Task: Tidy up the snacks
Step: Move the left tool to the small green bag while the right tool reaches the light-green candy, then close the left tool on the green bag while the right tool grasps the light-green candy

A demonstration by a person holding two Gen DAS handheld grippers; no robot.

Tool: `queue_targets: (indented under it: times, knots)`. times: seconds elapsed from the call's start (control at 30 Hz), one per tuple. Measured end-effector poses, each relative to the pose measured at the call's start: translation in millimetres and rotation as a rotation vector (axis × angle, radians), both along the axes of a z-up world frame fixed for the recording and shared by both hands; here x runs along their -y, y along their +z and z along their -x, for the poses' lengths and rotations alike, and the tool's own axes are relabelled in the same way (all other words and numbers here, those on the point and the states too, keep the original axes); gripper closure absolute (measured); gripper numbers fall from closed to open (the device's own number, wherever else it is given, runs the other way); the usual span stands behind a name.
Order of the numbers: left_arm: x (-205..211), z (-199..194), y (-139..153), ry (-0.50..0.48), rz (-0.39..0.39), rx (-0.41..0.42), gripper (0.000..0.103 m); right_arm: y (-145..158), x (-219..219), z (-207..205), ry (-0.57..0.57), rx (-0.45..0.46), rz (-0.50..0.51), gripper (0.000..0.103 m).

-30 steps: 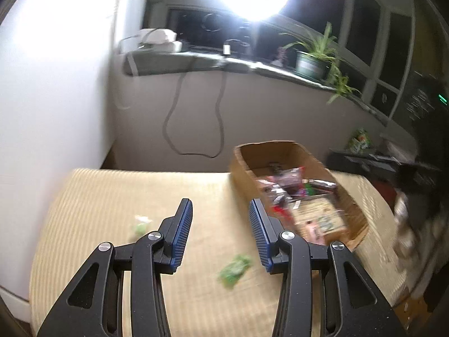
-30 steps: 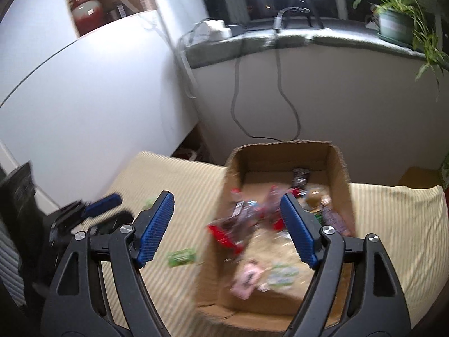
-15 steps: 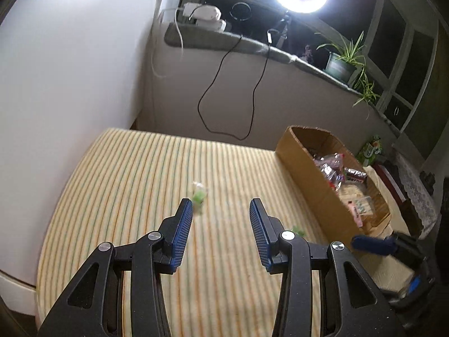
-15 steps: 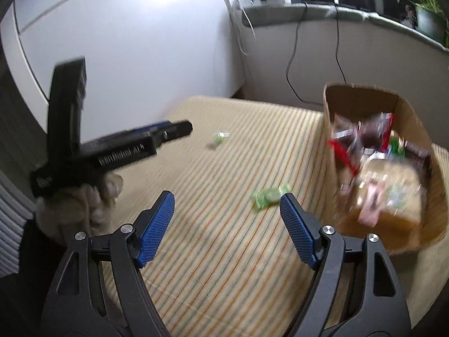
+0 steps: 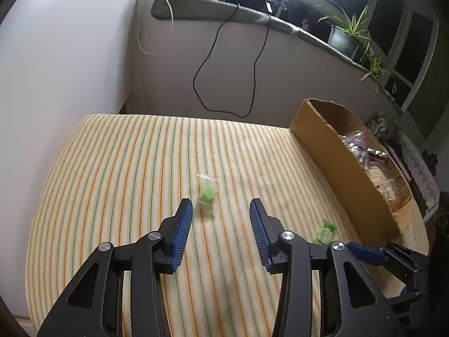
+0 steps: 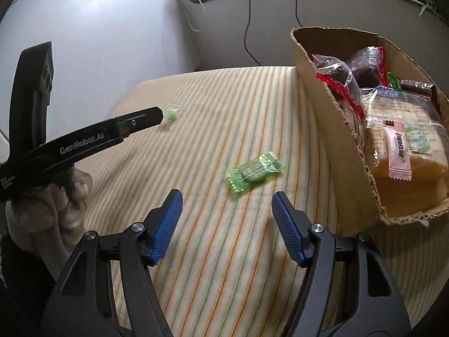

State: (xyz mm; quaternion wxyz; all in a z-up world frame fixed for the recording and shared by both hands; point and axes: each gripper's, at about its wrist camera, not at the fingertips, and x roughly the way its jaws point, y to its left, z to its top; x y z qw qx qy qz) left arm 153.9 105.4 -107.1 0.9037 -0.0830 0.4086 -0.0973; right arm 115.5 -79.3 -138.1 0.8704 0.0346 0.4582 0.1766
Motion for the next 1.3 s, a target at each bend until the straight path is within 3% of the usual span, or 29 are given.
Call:
queue_targets:
  times: [0.67, 0.93, 1.1, 1.2, 1.3]
  knots:
    - [-9, -20, -21, -0.048, 0.041, -0.014, 0.062, -11, -27, -38, -0.053, 0.013, 0.113, 0.035]
    - [0, -24, -21, -0.057, -0.007, -0.023, 0.063, -8, -31, -24, -0.005, 0.042, 0.168, 0.057]
    - [5, -27, -21, -0.049, -0.062, -0.030, 0.081, -9, -26, -26, 0.006, 0.049, 0.174, 0.070]
    - [5, -28, -22, -0.046, -0.077, -0.033, 0.082, -7, -23, -25, 0.007, 0.052, 0.175, 0.080]
    - [9, -28, -22, -0.040, -0.109, -0.025, 0.083, -7, -21, -26, 0.014, 0.051, 0.161, 0.080]
